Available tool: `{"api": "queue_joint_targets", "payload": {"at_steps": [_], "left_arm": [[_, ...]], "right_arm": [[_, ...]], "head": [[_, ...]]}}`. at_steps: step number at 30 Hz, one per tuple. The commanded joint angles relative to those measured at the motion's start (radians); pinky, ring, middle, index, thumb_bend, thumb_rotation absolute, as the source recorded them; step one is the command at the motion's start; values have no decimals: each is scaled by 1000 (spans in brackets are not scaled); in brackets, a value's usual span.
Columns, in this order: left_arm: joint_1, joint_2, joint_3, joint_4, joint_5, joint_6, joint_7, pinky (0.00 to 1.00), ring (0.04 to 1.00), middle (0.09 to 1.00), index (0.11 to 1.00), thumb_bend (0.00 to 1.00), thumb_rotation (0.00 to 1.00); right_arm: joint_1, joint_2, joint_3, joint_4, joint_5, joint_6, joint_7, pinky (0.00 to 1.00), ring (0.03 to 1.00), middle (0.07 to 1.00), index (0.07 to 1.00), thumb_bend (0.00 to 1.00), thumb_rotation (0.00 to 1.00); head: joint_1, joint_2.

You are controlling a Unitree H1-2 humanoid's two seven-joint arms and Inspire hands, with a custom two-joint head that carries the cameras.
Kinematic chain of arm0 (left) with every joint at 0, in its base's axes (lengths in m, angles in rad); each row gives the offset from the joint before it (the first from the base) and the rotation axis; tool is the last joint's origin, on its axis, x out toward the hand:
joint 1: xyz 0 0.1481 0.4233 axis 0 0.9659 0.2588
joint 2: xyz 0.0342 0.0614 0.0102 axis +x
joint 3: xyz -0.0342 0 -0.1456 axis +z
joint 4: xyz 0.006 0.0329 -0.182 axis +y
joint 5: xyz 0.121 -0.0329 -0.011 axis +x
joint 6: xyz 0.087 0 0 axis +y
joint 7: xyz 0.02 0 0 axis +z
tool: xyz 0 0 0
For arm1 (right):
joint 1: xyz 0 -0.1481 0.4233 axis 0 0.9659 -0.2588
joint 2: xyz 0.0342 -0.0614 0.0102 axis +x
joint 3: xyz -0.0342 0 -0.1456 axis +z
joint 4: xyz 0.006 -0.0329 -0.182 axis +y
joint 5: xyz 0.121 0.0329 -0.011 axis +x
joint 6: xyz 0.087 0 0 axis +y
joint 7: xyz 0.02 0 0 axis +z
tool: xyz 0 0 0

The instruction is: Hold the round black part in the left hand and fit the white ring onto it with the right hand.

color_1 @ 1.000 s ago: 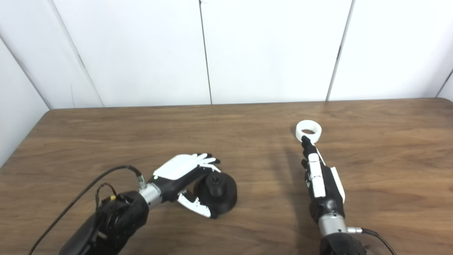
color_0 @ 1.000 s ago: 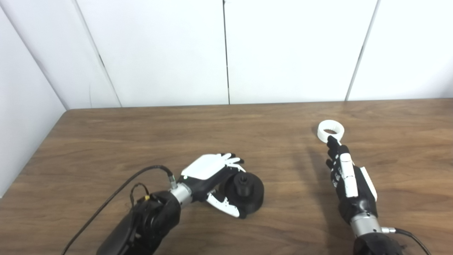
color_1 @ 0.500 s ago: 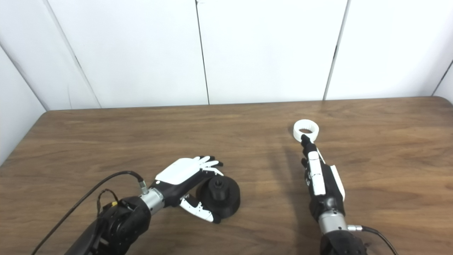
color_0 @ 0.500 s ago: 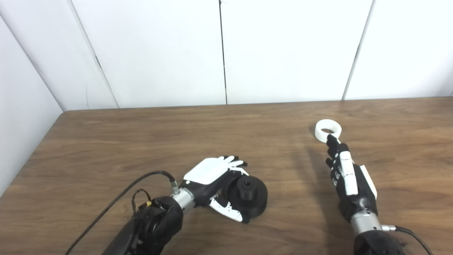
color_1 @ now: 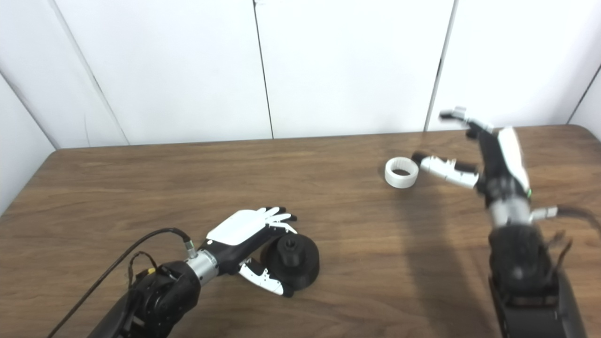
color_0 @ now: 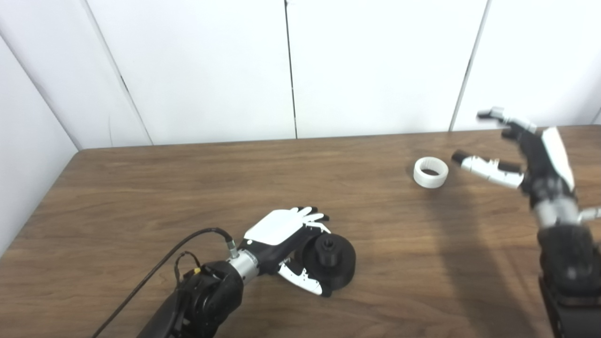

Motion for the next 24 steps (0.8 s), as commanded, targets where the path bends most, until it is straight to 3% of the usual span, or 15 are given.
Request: {"api": "queue_joint_targets", "payload": {"at_steps": [1, 6, 8, 16, 19, 24], "left_arm": [[-22, -1, -4, 4, 7, -21, 1, 1000, 1000, 950, 719, 965, 483], [-22, -5, -3, 7, 7, -24, 2, 1000, 1000, 954, 724, 961, 486], [-21, -8, -2, 8, 8, -24, 5, 1000, 1000, 948, 720, 963, 476], [-24, -6, -3, 12, 7, -25, -2, 1000, 1000, 957, 725, 961, 491], [-20, -8, -2, 13, 8, -24, 3, 1000, 1000, 955, 724, 964, 491], [-14, -5, 2, 9, 6, -23, 4, 1000, 1000, 952, 722, 969, 497]], "right_arm": [[-74, -24, 31, 37, -33, -1, 40, 856, 897, 877, 736, 854, 296], [-135, -43, 69, 149, -55, -26, 72, 884, 906, 880, 710, 888, 269], [-160, -48, 85, 202, -64, -37, 88, 853, 927, 894, 706, 889, 258], [-253, -68, 154, 378, -99, -73, 127, 932, 988, 931, 714, 900, 260], [-276, -75, 167, 429, -101, -94, 134, 988, 998, 940, 717, 903, 263], [-303, -84, 174, 492, -101, -117, 142, 1000, 1000, 953, 719, 909, 258]], "head": [[-1, 0], [2, -1], [-1, -3], [-7, -5], [-18, -11], [-18, -11]]}}
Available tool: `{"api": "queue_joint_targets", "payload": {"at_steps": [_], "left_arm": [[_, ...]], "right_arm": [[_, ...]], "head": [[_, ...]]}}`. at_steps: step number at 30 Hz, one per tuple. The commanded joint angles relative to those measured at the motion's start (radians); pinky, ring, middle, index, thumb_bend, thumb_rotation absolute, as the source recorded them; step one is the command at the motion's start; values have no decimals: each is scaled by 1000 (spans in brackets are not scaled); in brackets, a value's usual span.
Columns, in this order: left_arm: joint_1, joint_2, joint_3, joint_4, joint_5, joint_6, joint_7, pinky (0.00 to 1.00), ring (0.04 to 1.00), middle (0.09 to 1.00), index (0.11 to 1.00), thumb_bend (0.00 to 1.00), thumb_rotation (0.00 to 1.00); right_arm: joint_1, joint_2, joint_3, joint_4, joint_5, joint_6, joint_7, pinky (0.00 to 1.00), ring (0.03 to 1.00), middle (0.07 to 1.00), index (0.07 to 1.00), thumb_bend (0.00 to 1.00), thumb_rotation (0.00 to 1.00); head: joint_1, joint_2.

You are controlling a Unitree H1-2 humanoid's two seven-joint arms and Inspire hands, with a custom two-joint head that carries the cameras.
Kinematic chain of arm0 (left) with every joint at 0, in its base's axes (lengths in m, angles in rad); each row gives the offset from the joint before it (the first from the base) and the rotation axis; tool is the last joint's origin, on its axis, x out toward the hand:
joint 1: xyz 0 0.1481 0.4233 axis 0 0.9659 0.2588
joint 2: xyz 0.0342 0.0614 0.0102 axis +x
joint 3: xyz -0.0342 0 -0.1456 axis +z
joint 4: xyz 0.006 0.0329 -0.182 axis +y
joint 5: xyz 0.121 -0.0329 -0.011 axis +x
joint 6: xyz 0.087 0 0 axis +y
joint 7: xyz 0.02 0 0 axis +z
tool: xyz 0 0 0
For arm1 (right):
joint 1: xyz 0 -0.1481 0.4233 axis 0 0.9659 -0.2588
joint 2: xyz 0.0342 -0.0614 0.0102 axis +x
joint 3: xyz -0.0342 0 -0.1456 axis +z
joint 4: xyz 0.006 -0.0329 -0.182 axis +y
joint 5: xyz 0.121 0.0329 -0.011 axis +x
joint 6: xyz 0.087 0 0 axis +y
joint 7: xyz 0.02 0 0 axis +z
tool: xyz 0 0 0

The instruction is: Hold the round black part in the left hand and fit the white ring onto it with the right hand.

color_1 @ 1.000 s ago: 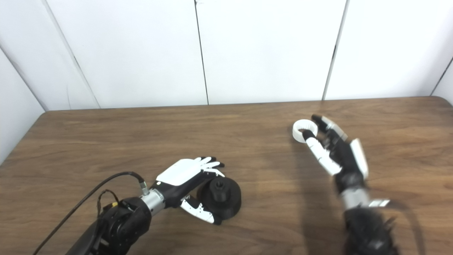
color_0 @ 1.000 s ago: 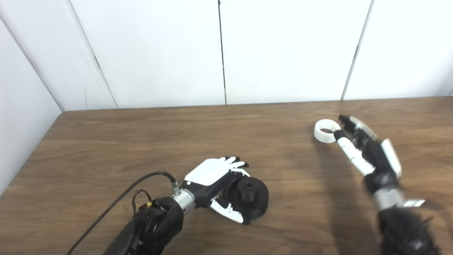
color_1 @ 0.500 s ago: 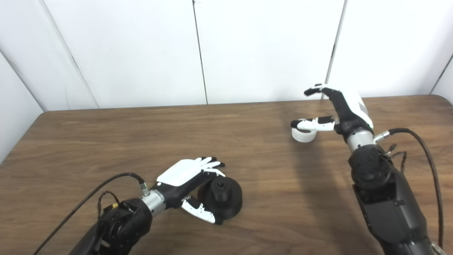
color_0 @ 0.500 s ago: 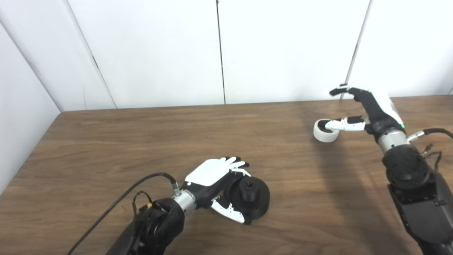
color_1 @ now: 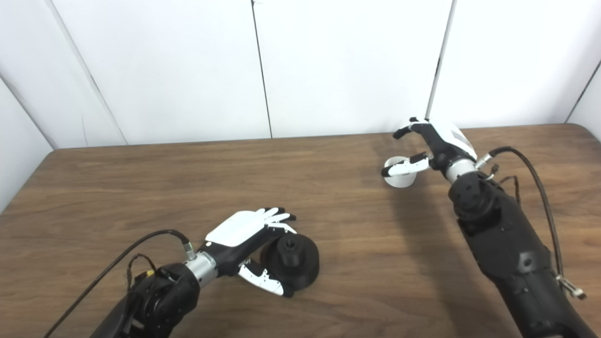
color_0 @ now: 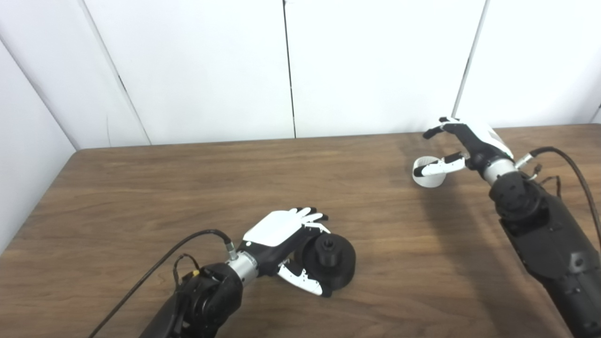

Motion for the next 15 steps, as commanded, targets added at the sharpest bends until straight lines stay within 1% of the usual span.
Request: {"api": "queue_joint_targets", "payload": {"at_steps": [1, 7, 15], "left_arm": [[-14, 8, 3, 1, 2, -17, 1, 1000, 1000, 951, 722, 970, 497], [-16, 9, 7, 7, -2, -28, 4, 1000, 1000, 949, 725, 972, 499], [-15, 6, 9, 1, 5, -28, 4, 1000, 1000, 949, 716, 967, 481]], "right_arm": [[-69, -32, -7, 1, -9, -40, -6, 1000, 1000, 953, 719, 909, 257], [-83, -43, -8, 41, -9, -42, -4, 1000, 1000, 954, 721, 907, 264], [-87, -63, 4, 53, -14, -33, 23, 1000, 1000, 954, 729, 890, 252]], "head": [[-1, 1], [-1, -6], [2, -5]]}}
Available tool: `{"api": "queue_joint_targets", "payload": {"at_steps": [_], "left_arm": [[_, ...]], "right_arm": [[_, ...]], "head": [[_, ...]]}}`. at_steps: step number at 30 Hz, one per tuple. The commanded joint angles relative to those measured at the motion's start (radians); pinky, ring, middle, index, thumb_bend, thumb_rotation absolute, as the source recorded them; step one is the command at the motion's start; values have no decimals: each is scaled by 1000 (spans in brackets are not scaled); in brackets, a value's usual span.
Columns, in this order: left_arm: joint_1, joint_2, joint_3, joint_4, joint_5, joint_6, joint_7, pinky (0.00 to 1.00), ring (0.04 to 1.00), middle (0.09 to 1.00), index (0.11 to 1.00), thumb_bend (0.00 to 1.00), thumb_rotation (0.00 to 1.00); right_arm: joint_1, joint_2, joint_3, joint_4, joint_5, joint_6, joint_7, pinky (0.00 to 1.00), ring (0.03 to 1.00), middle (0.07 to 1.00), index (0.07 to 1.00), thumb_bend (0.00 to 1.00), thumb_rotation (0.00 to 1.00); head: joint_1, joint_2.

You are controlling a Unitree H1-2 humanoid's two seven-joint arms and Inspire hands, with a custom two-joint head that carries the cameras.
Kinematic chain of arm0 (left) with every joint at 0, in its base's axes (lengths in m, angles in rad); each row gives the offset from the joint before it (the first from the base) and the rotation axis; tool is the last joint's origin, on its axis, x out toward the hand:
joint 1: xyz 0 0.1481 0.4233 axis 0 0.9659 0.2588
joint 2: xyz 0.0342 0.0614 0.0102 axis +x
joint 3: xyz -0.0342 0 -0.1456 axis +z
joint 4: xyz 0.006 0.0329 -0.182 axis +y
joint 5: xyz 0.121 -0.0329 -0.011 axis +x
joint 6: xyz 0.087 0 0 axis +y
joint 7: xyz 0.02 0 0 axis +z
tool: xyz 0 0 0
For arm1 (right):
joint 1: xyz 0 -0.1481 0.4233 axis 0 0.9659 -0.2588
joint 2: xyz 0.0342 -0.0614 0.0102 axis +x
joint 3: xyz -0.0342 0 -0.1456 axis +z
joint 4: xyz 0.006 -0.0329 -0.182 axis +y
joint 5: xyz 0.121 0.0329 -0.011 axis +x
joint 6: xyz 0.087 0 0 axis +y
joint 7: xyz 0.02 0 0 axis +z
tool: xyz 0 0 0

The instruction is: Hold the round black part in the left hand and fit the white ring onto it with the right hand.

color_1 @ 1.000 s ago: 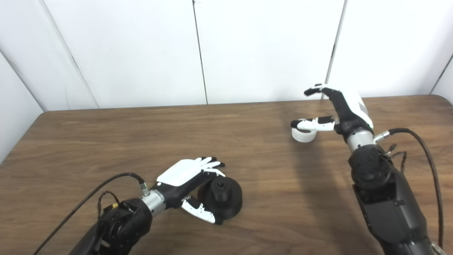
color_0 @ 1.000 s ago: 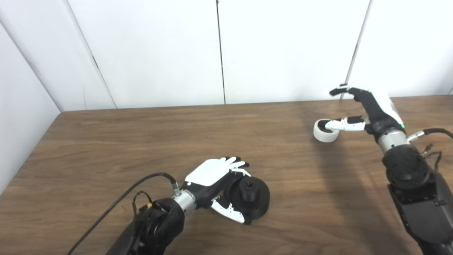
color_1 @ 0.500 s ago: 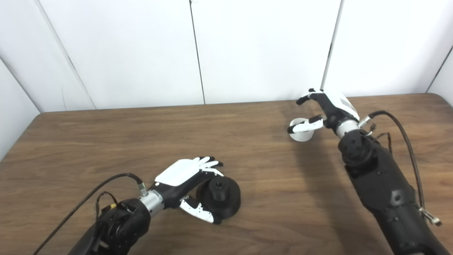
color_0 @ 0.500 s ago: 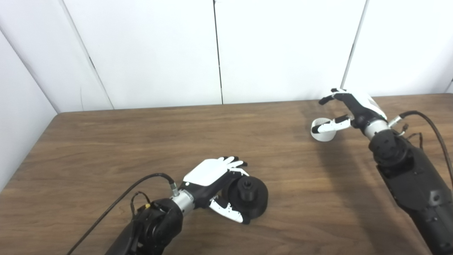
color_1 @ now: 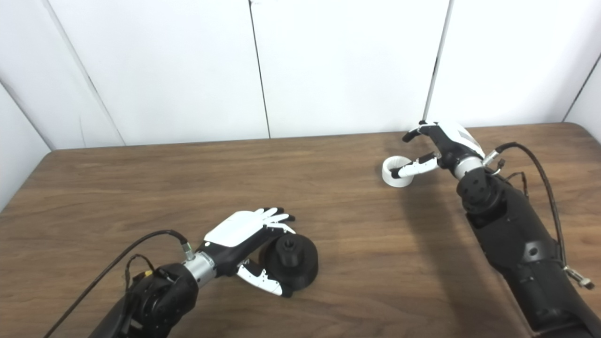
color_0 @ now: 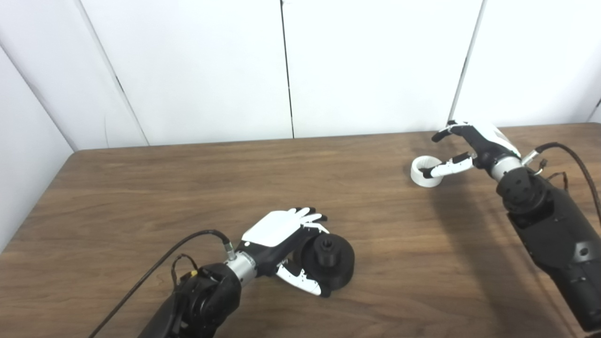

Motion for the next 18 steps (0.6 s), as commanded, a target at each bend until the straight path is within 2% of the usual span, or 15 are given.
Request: {"api": "queue_joint_targets", "payload": {"at_steps": [1, 18], "left_arm": [[-15, 5, 2, -1, 6, -14, 4, 1000, 1000, 953, 718, 966, 487], [-18, -2, 1, -2, 8, -7, -4, 1000, 1000, 953, 721, 964, 494]], "right_arm": [[-68, -33, 1, -7, -14, -28, 3, 1000, 1000, 955, 731, 887, 251], [-61, -52, 27, -9, -37, -29, 39, 1000, 1000, 948, 739, 901, 262]], "head": [[-2, 1], [8, 0]]}}
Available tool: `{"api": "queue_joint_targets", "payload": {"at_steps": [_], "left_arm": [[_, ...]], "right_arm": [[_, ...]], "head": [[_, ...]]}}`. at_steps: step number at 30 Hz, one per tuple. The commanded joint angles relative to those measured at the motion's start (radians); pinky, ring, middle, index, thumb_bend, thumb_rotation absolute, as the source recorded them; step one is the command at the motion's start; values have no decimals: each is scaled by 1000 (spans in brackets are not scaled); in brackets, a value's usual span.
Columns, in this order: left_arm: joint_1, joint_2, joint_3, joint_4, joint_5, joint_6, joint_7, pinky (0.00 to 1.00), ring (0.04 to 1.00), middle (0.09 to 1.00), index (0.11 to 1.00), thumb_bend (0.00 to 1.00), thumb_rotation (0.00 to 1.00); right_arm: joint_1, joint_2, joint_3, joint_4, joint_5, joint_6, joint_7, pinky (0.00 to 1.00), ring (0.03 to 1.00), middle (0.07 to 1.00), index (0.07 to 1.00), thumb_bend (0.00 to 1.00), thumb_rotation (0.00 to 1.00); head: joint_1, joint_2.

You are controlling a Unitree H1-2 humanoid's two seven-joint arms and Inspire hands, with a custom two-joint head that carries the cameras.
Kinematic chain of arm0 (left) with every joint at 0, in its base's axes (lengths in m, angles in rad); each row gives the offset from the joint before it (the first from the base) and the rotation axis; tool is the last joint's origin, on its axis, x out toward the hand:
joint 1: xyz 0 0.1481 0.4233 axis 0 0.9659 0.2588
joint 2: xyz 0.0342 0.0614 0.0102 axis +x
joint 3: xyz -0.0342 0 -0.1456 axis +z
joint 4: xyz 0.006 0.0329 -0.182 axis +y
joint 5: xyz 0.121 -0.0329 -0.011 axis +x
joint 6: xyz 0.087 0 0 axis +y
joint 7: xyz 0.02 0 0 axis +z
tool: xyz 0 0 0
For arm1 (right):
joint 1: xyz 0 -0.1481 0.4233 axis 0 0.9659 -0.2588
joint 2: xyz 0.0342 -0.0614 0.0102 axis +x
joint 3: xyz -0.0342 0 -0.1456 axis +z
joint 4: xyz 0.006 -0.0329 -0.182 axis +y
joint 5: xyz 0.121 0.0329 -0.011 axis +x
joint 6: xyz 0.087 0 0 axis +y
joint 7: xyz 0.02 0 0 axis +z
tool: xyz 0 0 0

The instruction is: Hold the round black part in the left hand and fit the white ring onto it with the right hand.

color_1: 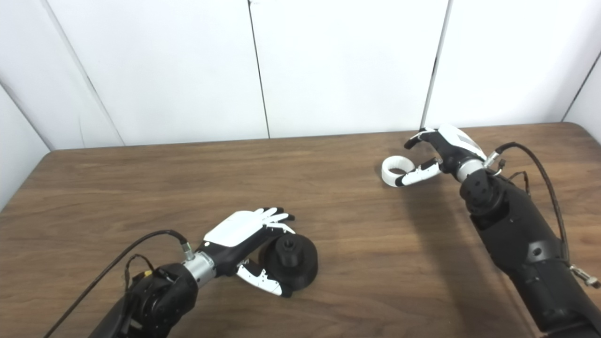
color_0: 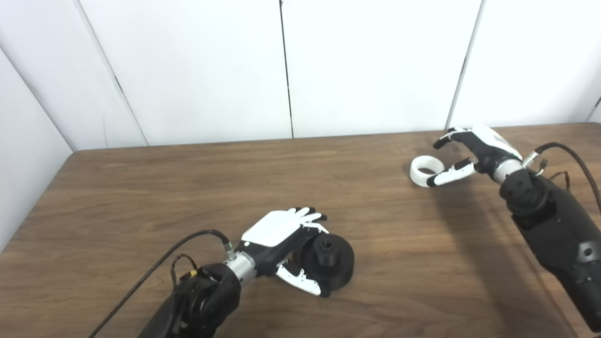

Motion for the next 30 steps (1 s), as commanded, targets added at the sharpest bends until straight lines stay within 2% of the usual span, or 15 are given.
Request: {"api": "queue_joint_targets", "payload": {"at_steps": [1, 13, 30], "left_arm": [[-18, -1, -1, -2, 7, -5, -3, 1000, 1000, 954, 722, 964, 495], [-28, -9, 2, 6, 0, -7, -4, 1000, 1000, 956, 721, 962, 491], [-32, -8, 2, 9, -3, -18, 1, 1000, 1000, 952, 712, 965, 488]], "right_arm": [[-61, -26, -2, -13, -11, -27, 0, 1000, 1000, 947, 739, 901, 264], [-61, 0, 17, 26, -21, -27, -9, 1000, 1000, 948, 743, 902, 287], [-84, 32, 29, 106, -23, -72, -43, 1000, 1000, 944, 739, 897, 307]], "head": [[-1, 1], [4, -9], [9, -11]]}}
